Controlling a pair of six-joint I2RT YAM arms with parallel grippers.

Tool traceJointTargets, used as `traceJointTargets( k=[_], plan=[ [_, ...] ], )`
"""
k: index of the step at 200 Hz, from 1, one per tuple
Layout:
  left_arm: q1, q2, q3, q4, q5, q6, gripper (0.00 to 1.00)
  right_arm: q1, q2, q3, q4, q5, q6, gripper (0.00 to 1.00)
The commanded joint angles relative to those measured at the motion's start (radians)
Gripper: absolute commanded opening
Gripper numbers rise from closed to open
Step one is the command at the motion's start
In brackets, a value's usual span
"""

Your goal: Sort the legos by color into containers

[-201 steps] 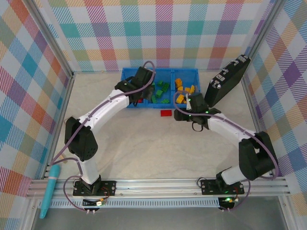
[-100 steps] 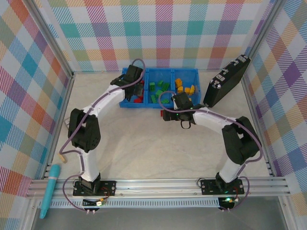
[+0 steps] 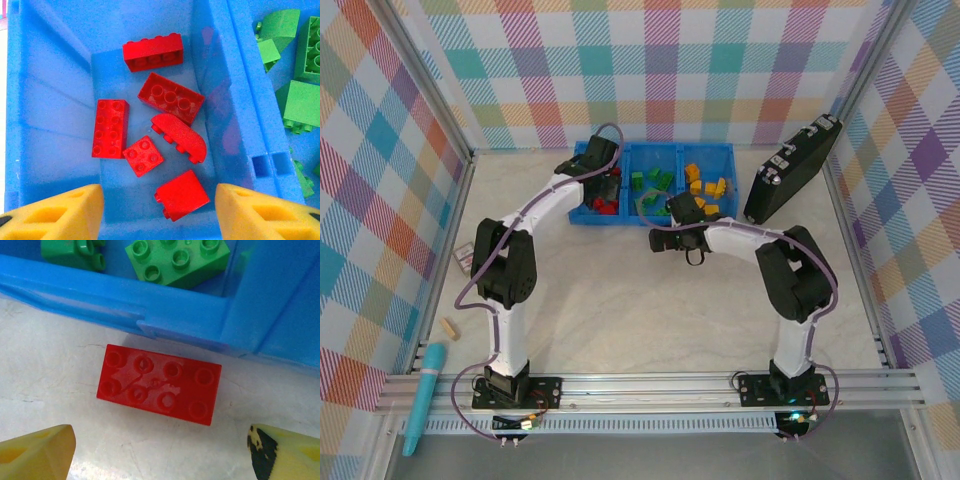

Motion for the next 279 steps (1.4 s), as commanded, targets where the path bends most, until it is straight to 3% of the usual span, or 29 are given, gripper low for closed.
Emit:
traceJointTargets(
  k=[1, 59, 165, 232, 279],
  plan=[
    [0.008, -0.067, 0.025, -0.015, 0.024, -0.002, 0.61, 0.007, 0.041, 0.044, 0.003, 0.022, 0.011, 0.89],
    [0.008, -0.179, -0.04, -0.017, 0.026, -0.01, 0.63, 0.014, 0.12, 0.093, -0.005, 0.034, 0.03, 0.86],
    [0.008, -0.32, -0.135, -0.035, -0.007, -0.001, 0.65, 0.027, 0.178, 0.15, -0.111, 0.133, 0.038, 0.54],
    [0.008, -0.459, -0.21, -0.084, -0.064, 0.015, 0.68, 0.029, 0.004, 0.083, -0.209, 0.158, 0.026, 0.5],
    [0.012, -0.546, -0.228, -0.154, -0.082, 0.023, 0.7, 0.037, -0.138, 0.128, -0.303, 0.158, -0.003, 0.49]
  ],
)
